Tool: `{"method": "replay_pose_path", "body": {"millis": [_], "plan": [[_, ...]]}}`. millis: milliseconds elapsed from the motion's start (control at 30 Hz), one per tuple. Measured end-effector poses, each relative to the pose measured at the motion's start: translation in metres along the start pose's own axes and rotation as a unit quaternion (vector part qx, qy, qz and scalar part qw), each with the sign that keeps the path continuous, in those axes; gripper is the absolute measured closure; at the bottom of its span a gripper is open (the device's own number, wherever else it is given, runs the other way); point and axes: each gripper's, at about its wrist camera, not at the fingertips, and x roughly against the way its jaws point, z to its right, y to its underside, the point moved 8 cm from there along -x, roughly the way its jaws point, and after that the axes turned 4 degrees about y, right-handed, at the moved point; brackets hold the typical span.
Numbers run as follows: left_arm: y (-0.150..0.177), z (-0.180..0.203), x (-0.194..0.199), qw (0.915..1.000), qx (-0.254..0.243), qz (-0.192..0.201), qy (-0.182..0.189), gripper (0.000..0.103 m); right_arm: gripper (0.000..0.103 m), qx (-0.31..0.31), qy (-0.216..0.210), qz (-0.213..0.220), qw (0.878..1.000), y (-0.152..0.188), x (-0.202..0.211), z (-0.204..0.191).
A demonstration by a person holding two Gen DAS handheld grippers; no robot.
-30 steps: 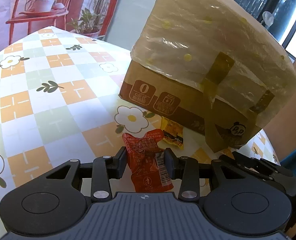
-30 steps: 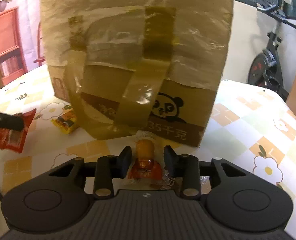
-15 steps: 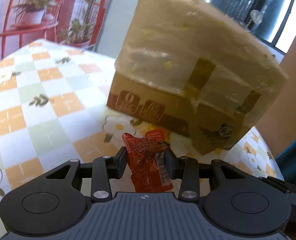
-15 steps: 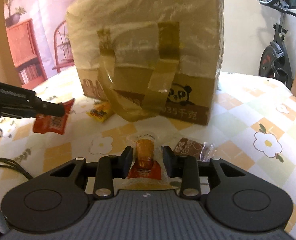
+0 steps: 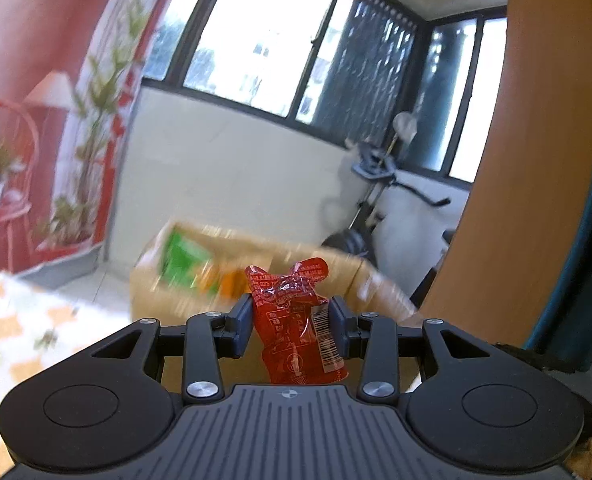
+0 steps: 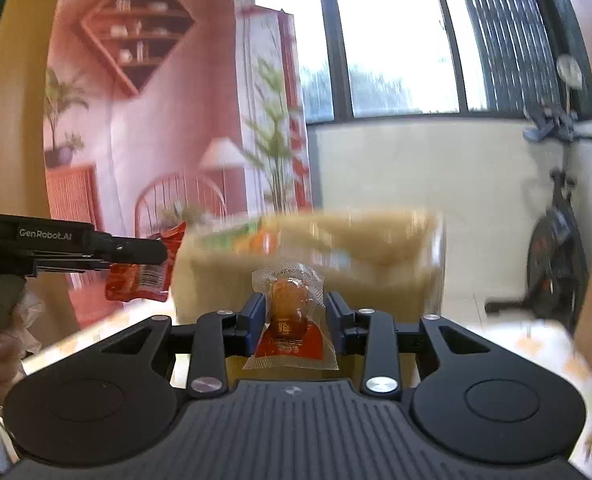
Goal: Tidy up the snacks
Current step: 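Carry both packets into the box and open both tools, then withdraw both tools and move them to the yellow packet and brown meat packet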
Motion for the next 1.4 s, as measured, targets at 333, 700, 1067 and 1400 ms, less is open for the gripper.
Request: {"method": "replay_pose_path", "body": {"millis": [333,700,1067,1400], "plan": [[-0.027,0.015,-0.110,0.9981,-0.002,-0.058,0.018,0.060,0.067,0.017,0.049,-0.014,0.999,-0.036,-0.085,0.036],[-0.016,-0.011,-0.115,0.9960,-0.004,-0.089,0.009,0.045,0.061,0.028,0.092,-0.044,0.994,-0.019,-0.104,0.058],[-0.021,-0.025,-0.044,0.9978,-0.034,-0.056,0.005,0.045,0.060,0.026,0.082,0.004,0.996,-0.022,-0.044,0.047],[0.017,-0.066,0.003,0.9971,0.015,-0.066,-0.033,0.045,0.060,0.024,0.084,-0.025,0.996,0.032,0.010,0.049]]}}
